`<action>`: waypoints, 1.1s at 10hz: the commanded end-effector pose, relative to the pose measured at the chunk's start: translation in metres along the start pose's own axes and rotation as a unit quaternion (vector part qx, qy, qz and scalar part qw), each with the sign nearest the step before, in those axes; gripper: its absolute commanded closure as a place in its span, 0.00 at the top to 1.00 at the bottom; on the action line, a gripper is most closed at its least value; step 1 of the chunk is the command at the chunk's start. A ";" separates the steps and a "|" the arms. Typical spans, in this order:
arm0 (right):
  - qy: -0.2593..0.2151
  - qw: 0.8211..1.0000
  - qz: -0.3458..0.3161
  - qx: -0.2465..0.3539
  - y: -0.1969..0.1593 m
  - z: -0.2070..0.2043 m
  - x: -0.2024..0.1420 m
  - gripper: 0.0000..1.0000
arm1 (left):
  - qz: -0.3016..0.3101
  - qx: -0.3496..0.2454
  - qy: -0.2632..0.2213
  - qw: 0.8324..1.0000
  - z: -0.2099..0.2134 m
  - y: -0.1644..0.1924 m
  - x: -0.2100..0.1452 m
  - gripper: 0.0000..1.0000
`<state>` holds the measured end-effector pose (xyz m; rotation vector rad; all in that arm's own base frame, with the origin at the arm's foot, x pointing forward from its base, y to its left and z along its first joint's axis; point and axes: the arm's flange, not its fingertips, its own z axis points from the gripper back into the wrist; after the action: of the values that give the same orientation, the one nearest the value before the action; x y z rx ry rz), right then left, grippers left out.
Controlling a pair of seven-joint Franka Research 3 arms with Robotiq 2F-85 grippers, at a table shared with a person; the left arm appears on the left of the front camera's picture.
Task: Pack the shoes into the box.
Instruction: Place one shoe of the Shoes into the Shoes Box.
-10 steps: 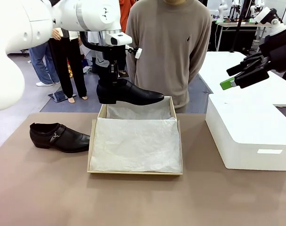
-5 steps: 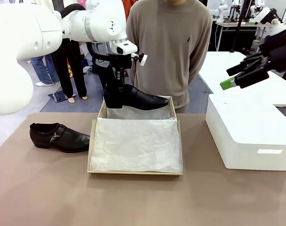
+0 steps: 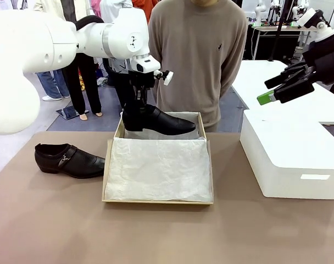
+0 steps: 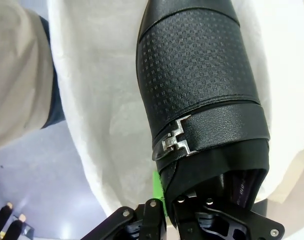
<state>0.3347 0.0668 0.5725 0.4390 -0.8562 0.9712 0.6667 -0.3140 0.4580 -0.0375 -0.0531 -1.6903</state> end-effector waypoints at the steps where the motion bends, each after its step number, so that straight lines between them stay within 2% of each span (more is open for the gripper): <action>1: -0.010 1.000 0.008 0.008 -0.002 -0.001 0.000 1.00 | -0.009 0.002 0.002 1.000 -0.002 -0.012 -0.005 0.00; 11: -0.010 1.000 0.008 0.008 -0.002 -0.001 0.000 1.00 | -0.002 -0.009 0.001 1.000 -0.050 -0.006 0.003 0.00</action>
<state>0.3347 0.0668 0.5725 0.4390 -0.8561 0.9713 0.6645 -0.3194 0.4057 -0.0572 -0.0188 -1.7046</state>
